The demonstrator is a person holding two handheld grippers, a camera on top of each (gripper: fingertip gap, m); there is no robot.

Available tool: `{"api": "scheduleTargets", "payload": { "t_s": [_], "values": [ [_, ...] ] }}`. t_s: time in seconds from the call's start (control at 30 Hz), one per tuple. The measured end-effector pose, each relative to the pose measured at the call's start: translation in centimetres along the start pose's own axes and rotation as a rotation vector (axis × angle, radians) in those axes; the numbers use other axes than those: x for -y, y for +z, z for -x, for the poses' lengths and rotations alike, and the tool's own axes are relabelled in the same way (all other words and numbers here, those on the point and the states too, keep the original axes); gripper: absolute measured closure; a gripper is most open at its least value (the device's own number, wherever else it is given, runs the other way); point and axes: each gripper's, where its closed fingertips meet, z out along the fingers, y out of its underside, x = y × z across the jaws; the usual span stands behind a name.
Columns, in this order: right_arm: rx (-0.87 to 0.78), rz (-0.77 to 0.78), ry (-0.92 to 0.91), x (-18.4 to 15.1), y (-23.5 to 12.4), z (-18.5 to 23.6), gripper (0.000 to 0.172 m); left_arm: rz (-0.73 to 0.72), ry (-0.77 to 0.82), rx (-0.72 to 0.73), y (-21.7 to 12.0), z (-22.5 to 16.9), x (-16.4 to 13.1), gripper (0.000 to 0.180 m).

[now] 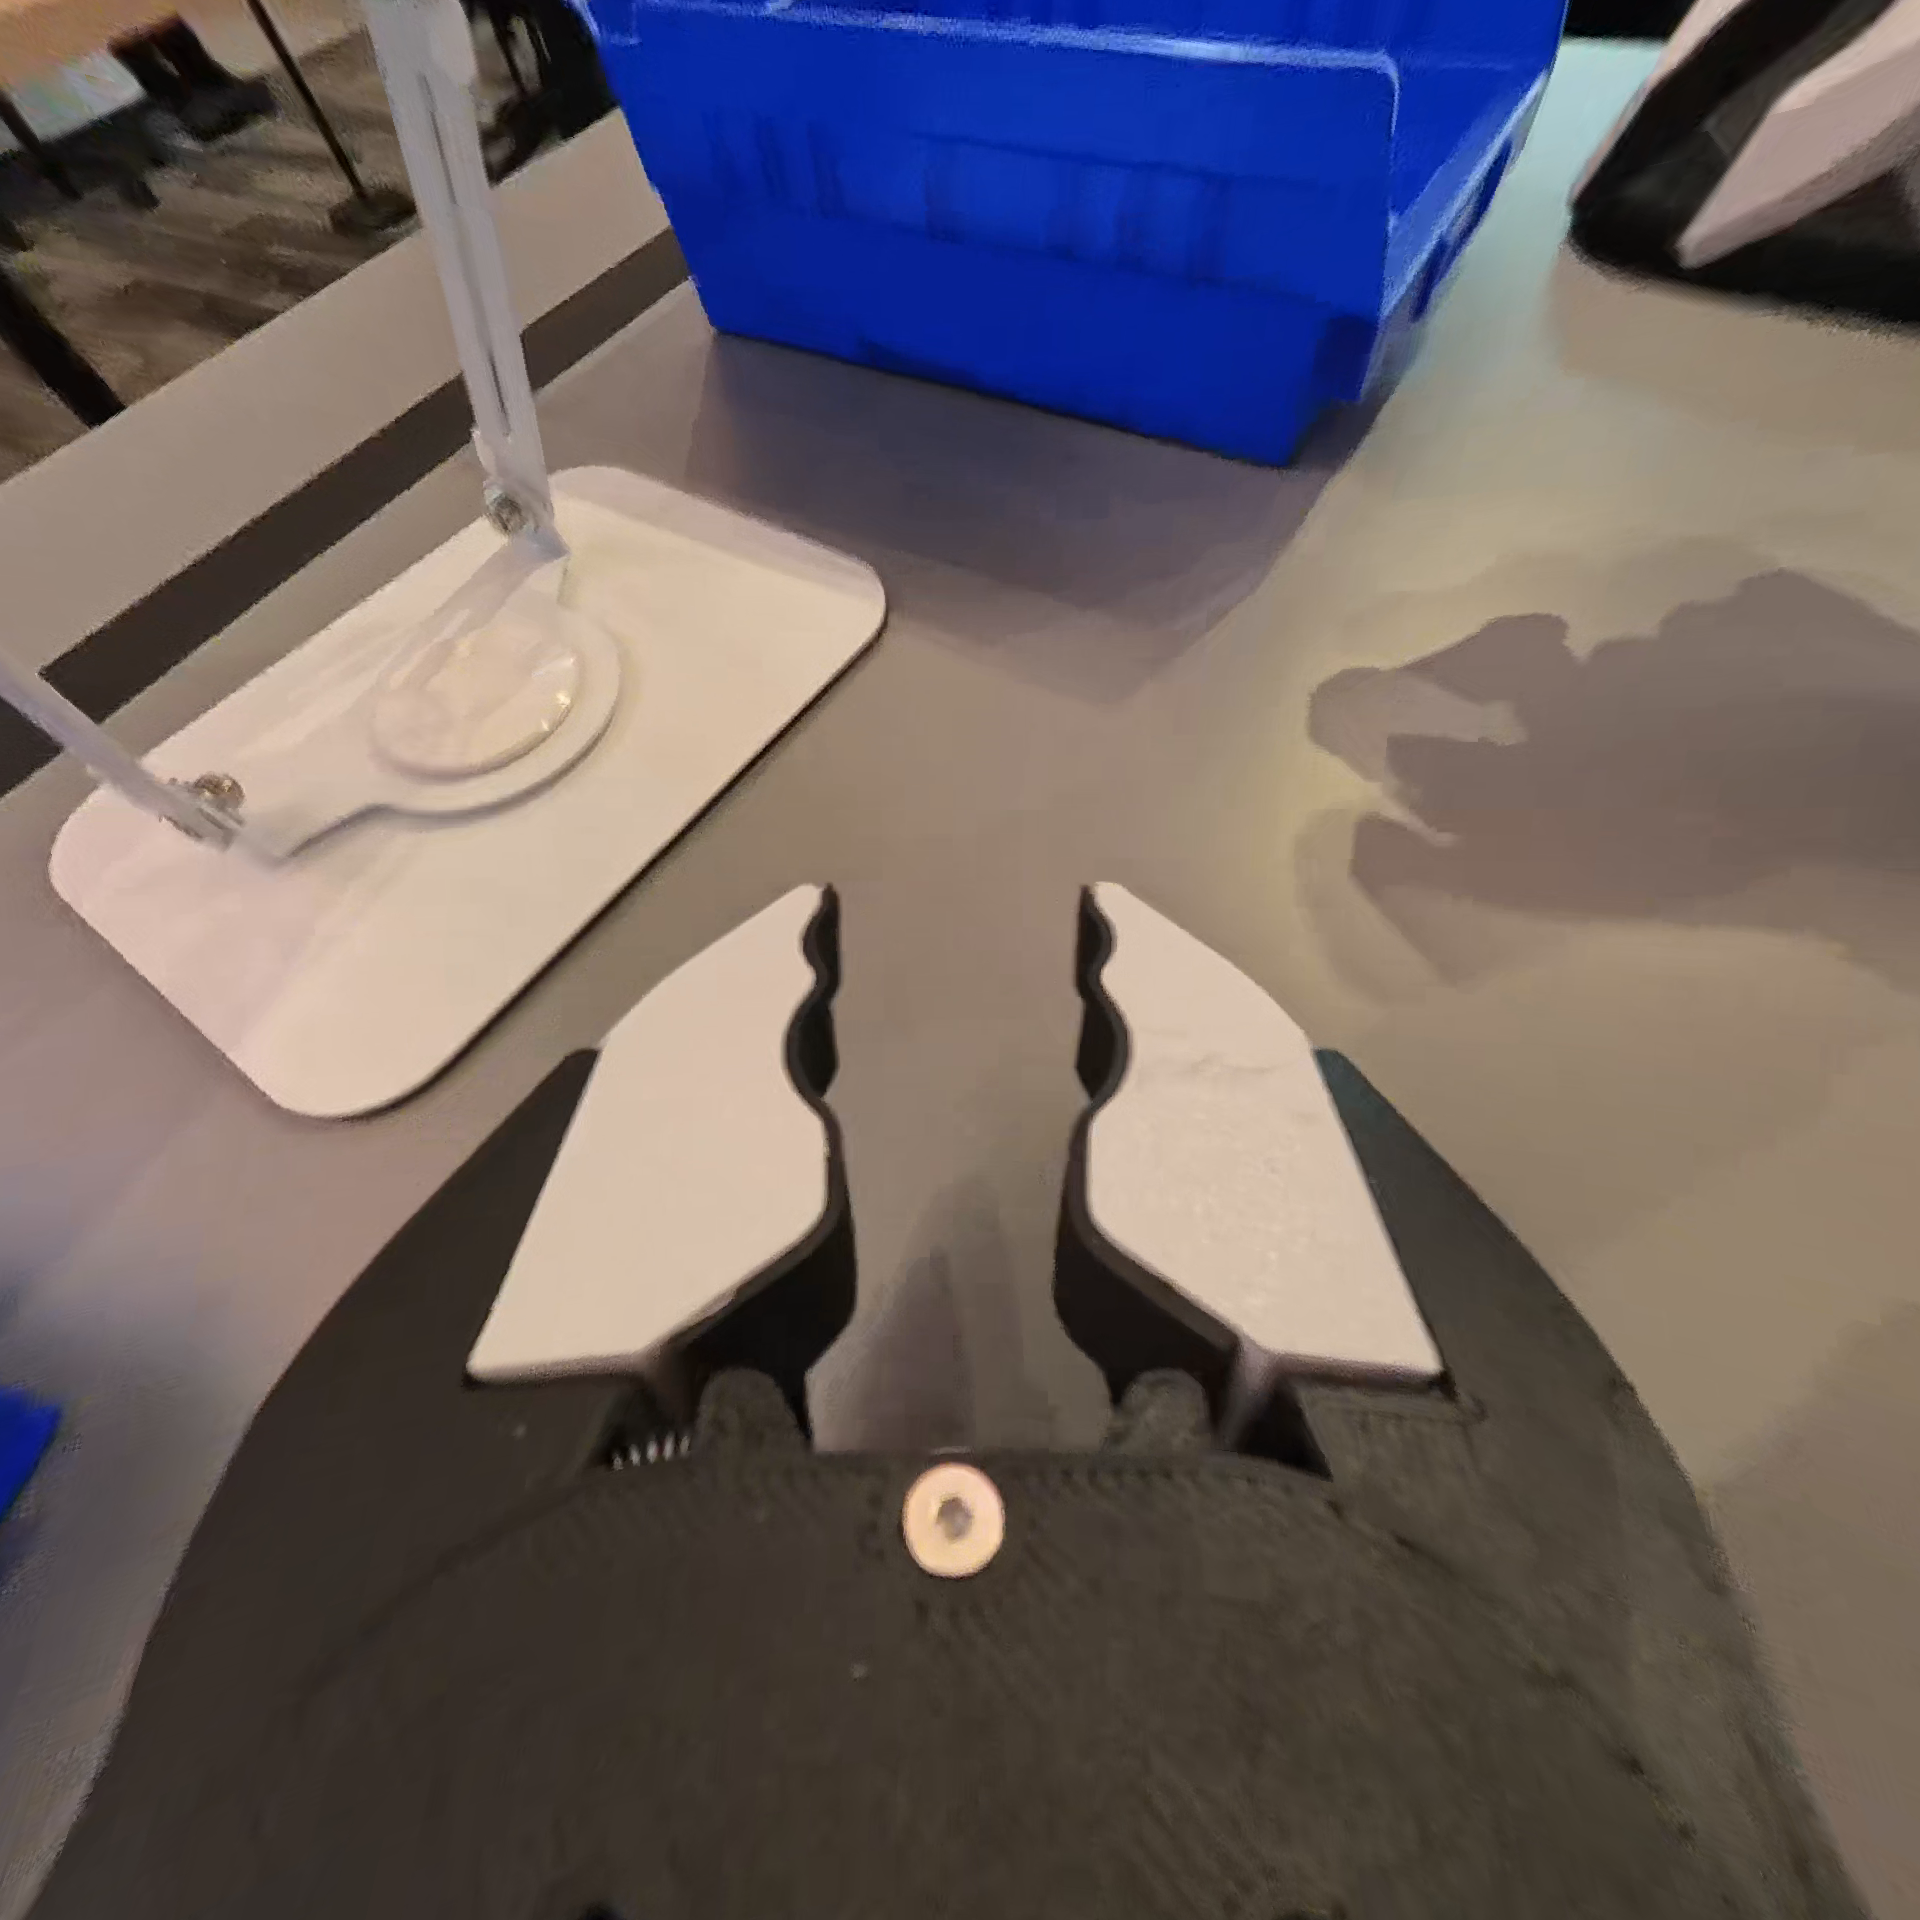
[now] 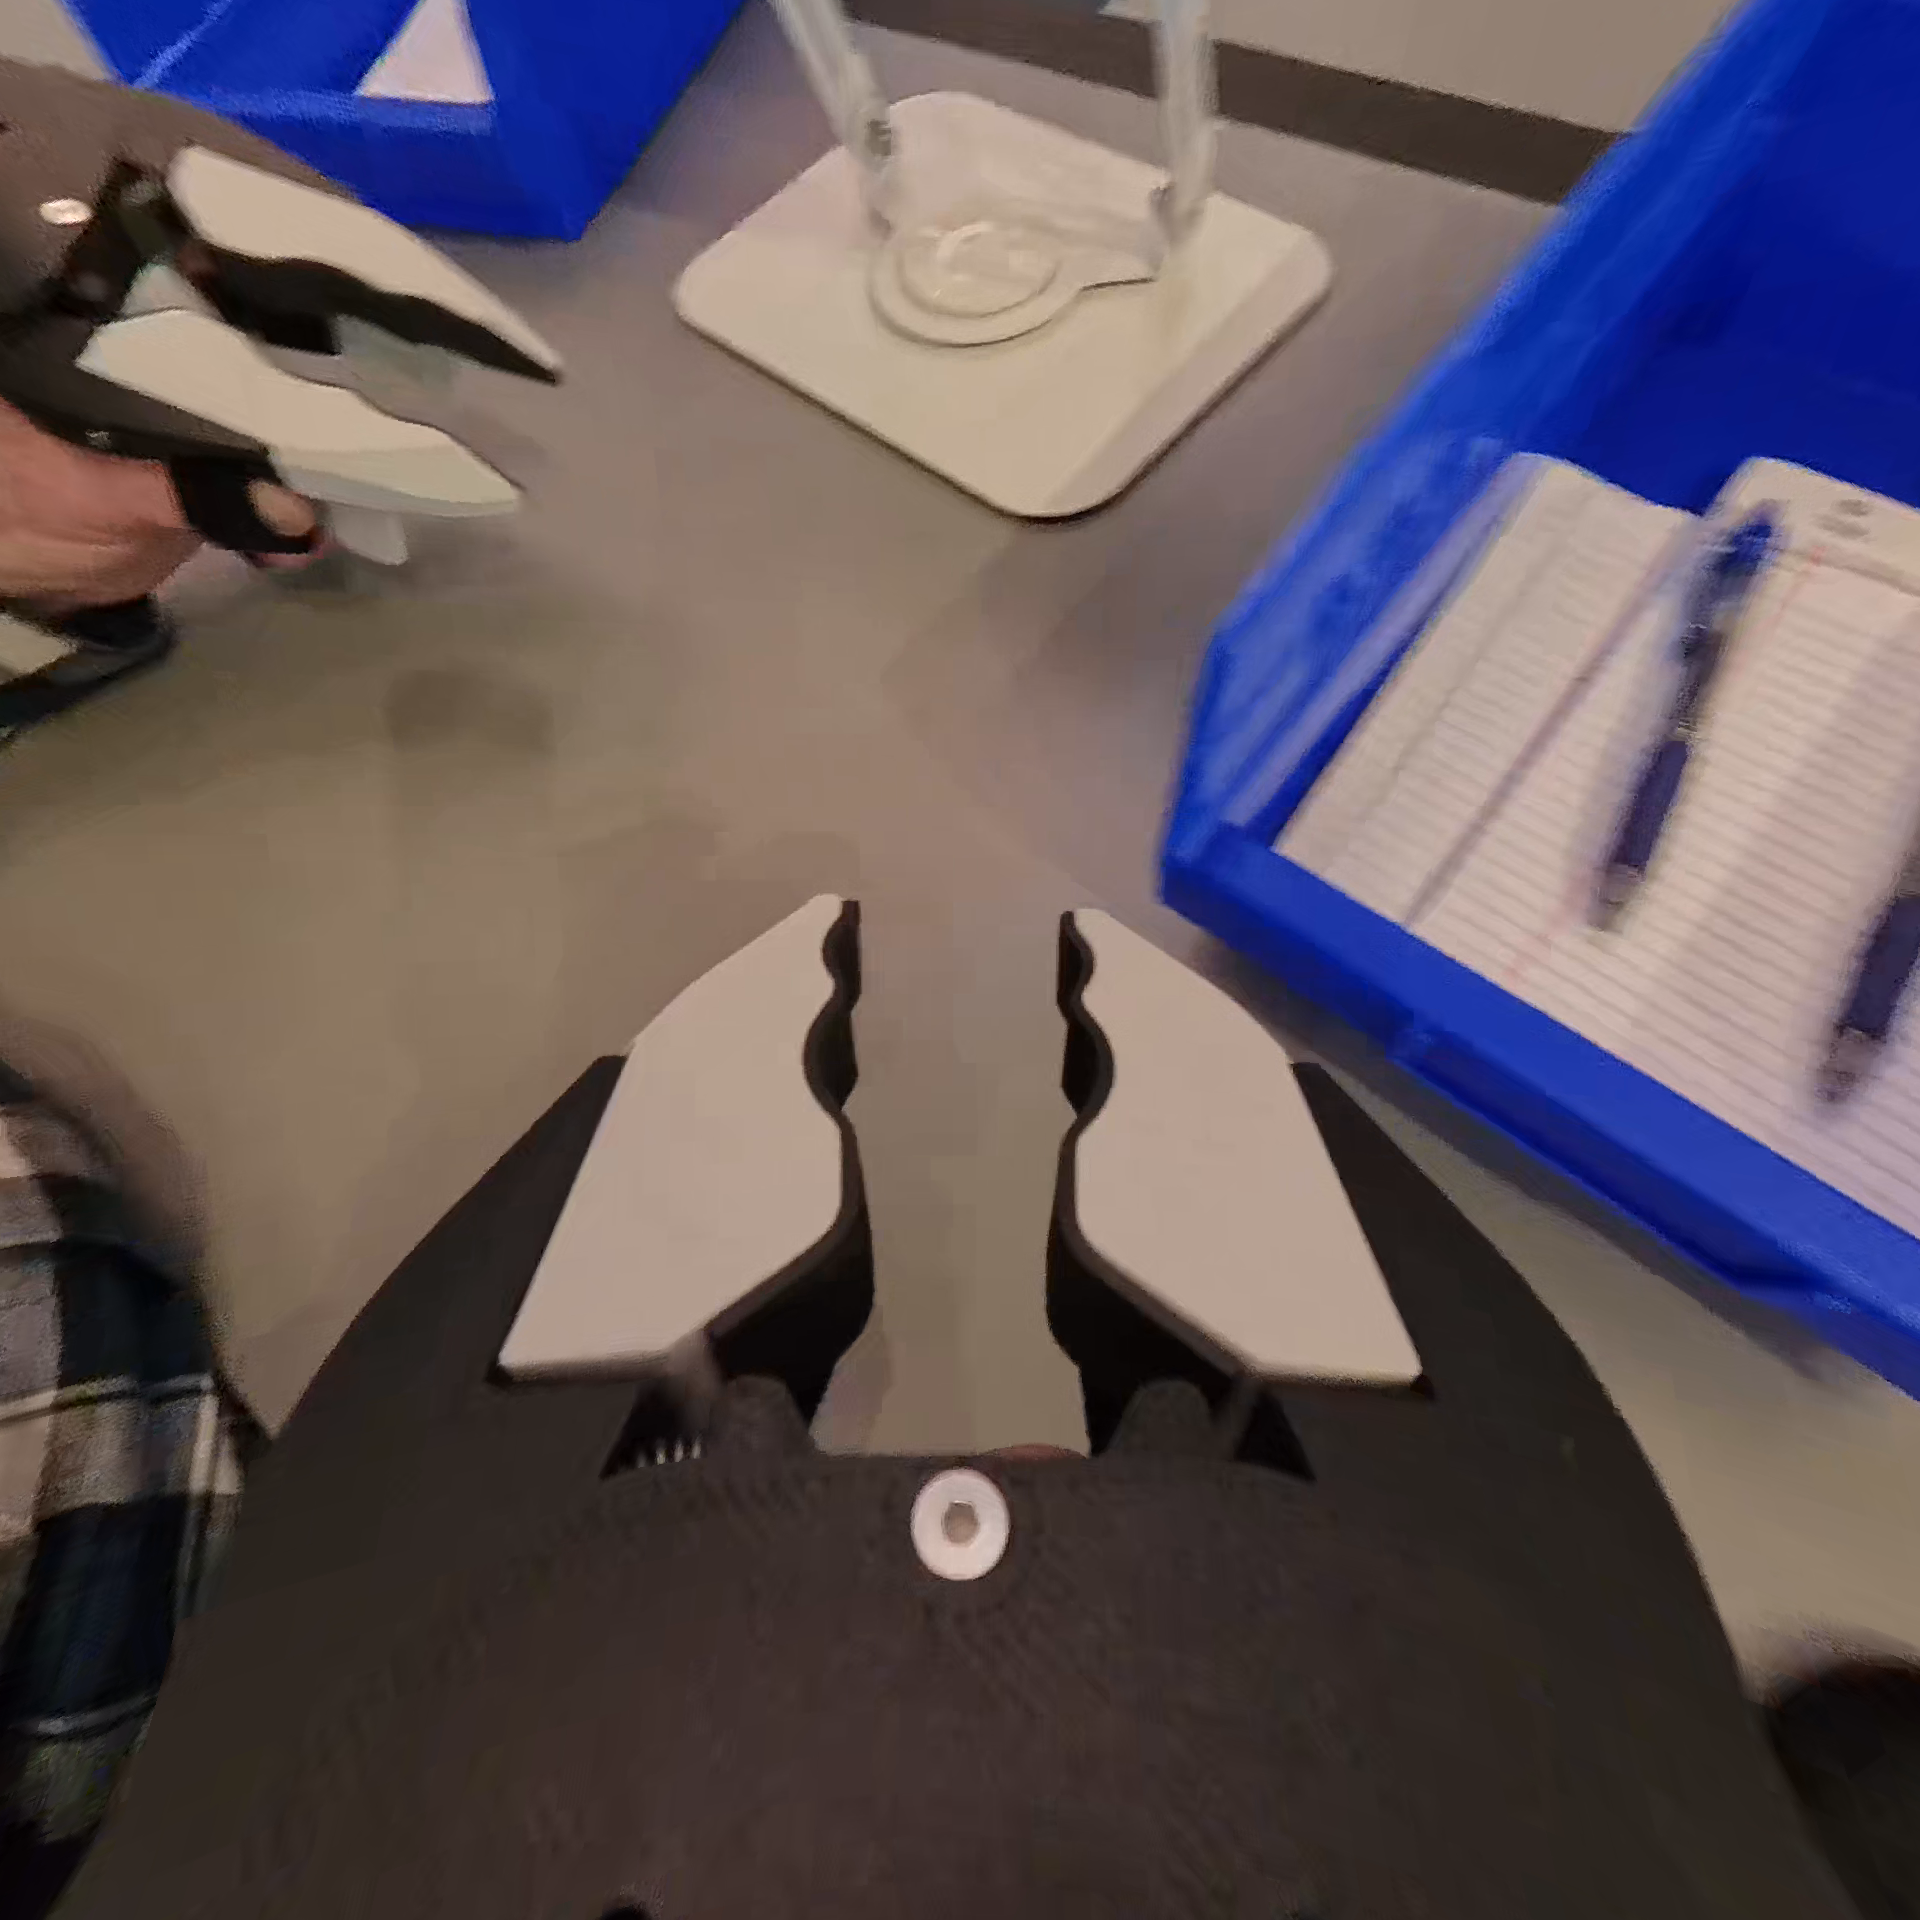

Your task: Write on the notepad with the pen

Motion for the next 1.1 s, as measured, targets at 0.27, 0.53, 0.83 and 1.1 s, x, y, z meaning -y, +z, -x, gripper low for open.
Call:
{"api": "scheduleTargets", "payload": {
  "t_s": [0.27,0.53,0.83,1.1],
  "values": [
    [0.098,0.128,-0.238,-0.5,6.8,6.7,0.056,0.183,-0.043,0.138,-2.6,0.0,-3.5,0.077],
    [0.162,0.044,-0.301,3.9,11.4,10.1,0.041,0.249,-0.144,0.318,-3.5,3.9,-6.0,0.055],
    [0.065,-0.222,-0.479,15.5,9.7,16.8,0.029,0.388,0.152,0.611,-2.9,8.7,-5.2,0.067],
    [0.016,-0.204,-0.565,16.2,11.3,18.8,0.024,0.416,0.255,0.687,-1.8,9.7,-3.9,0.069]
  ]
}}
